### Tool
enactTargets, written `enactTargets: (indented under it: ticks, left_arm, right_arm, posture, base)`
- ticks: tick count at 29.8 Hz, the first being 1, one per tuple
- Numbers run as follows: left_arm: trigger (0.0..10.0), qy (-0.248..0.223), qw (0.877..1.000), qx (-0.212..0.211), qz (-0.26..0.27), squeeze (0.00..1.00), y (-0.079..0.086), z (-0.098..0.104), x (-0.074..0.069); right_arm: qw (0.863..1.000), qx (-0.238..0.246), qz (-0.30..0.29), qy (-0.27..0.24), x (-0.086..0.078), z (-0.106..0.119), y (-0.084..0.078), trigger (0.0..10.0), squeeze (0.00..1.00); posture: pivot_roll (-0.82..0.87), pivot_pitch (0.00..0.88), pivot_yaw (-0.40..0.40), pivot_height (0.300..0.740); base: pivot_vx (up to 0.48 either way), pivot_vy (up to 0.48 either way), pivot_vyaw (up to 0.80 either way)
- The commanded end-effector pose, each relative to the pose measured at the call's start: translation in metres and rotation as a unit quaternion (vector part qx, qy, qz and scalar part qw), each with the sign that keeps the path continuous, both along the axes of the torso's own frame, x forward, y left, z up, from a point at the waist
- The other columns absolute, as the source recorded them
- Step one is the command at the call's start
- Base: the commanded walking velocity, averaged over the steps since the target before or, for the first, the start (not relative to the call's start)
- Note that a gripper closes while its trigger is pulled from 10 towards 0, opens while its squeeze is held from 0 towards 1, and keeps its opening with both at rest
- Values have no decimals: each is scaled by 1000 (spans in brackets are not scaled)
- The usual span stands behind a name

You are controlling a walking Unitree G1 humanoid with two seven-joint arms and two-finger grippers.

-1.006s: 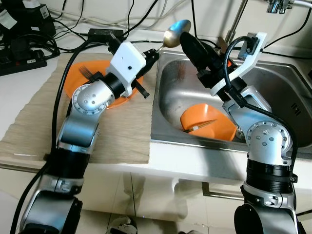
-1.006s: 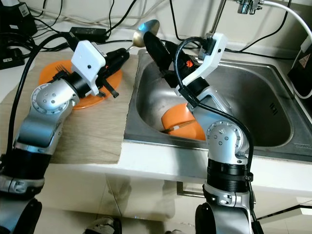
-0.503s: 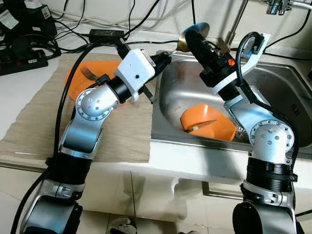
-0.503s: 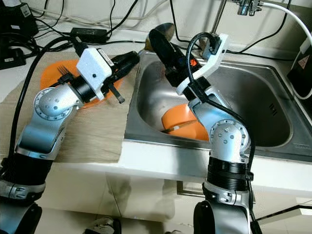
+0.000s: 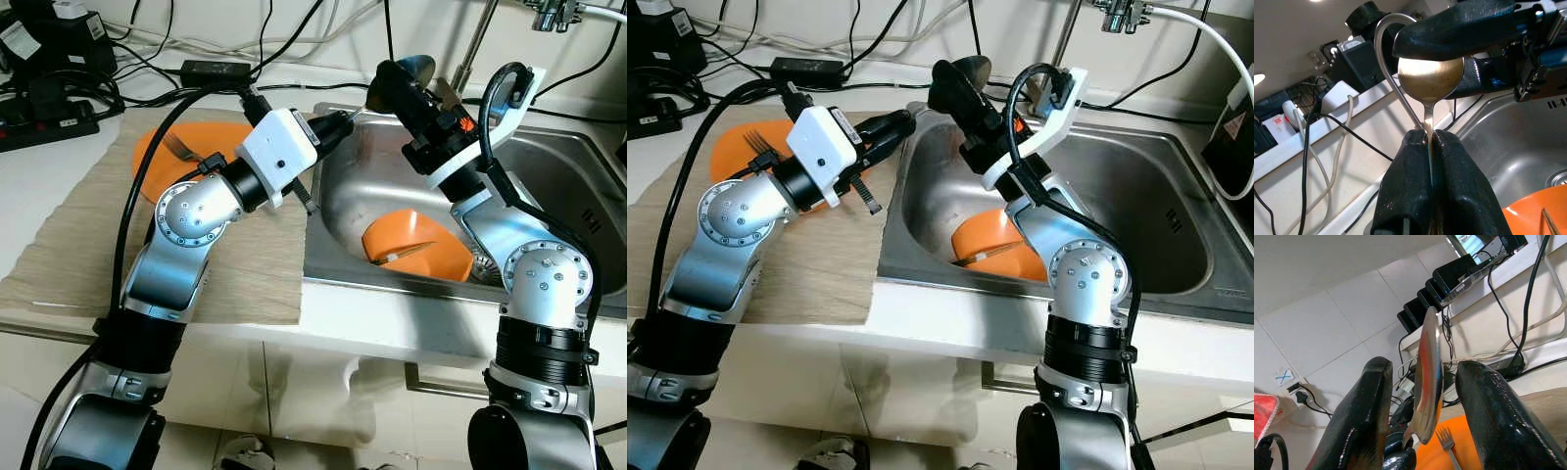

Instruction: Kitchen organization

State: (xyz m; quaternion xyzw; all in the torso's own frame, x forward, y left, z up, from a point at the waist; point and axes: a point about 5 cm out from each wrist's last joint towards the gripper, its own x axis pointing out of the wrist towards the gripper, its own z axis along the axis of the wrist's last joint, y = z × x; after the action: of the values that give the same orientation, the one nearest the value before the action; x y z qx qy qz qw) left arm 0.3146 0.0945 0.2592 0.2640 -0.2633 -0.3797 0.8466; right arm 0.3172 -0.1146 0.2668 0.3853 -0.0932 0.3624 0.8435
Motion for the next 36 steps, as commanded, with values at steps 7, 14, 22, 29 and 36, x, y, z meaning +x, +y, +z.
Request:
enactTargets:
  ticks: [7, 14, 22, 29, 36]
  left_arm:
    - [0, -19, 1000, 13, 3, 0, 0, 4, 2]
    - [0, -21, 1000, 16, 4, 0, 1, 4, 3]
    - [0, -24, 1000, 18, 4, 0, 0, 4, 4]
    - [0, -29, 999, 21, 5, 0, 0, 4, 4]
    - [10000, -18, 1000, 18, 4, 0, -2, 2, 6]
  right_arm:
    - [1000, 0, -5, -9, 2, 4, -3, 0, 0]
    - [1000, 0, -6, -10, 2, 4, -3, 0, 0]
    - [1000, -2, -11, -11, 3, 5, -4, 0, 0]
    - [1000, -4, -17, -9, 4, 5, -6, 0, 0]
    - [999, -13, -47, -5, 8, 4, -10, 0, 0]
  posture:
    - [31, 0, -63, 740]
    - [30, 0, -65, 740]
    - [28, 0, -64, 740]
    - [27, 0, -62, 740]
    - [25, 0, -59, 740]
  base:
    - [0, 0, 0]
    - [0, 0, 0]
    - [0, 0, 0]
    - [0, 0, 0]
    - [0, 0, 0]
